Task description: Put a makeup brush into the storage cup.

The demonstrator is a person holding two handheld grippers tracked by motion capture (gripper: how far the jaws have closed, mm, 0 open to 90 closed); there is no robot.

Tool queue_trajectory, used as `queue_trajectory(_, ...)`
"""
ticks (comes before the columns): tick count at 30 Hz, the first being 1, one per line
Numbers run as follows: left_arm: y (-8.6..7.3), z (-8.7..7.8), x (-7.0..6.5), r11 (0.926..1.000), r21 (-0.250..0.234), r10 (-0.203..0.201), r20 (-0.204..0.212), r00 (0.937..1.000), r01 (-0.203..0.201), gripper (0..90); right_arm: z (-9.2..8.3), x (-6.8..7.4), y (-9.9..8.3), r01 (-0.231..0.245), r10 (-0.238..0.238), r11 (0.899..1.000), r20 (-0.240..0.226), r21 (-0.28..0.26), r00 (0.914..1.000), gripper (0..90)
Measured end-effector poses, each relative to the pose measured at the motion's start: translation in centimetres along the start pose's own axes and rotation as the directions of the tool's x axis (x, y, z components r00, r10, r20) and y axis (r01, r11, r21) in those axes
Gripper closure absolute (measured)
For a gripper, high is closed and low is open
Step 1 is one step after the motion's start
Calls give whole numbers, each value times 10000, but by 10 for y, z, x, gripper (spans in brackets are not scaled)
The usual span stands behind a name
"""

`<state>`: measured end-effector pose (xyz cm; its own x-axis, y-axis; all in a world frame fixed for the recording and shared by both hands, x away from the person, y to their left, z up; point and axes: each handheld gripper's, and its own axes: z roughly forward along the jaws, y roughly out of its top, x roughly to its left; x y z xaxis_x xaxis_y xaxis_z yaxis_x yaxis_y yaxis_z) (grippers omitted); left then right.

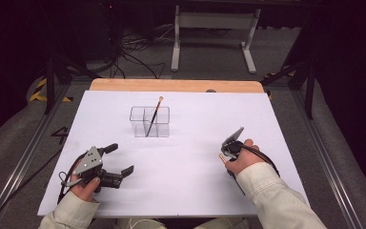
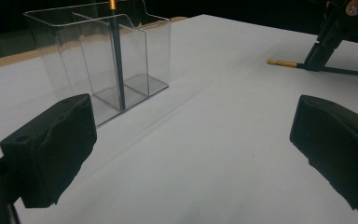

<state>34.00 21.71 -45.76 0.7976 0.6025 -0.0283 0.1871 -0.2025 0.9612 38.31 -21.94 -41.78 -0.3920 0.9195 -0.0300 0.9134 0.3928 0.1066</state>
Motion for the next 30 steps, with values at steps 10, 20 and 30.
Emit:
queue_trajectory(10,0,0,0,10000,4,47,-56,10000,-47,10,-8,3,1,297,-298,9995,-122,-66,9995,836)
queue_trajectory(20,-2,-1,-1,9995,206,230,-47,9997,-229,8,-26,4,2,873,-924,9902,-427,-1094,9948,835)
queue_trajectory(30,-2,-2,-1,9993,224,312,-97,9995,-309,8,-40,4,3,1392,-1580,9606,-608,-2404,9856,835)
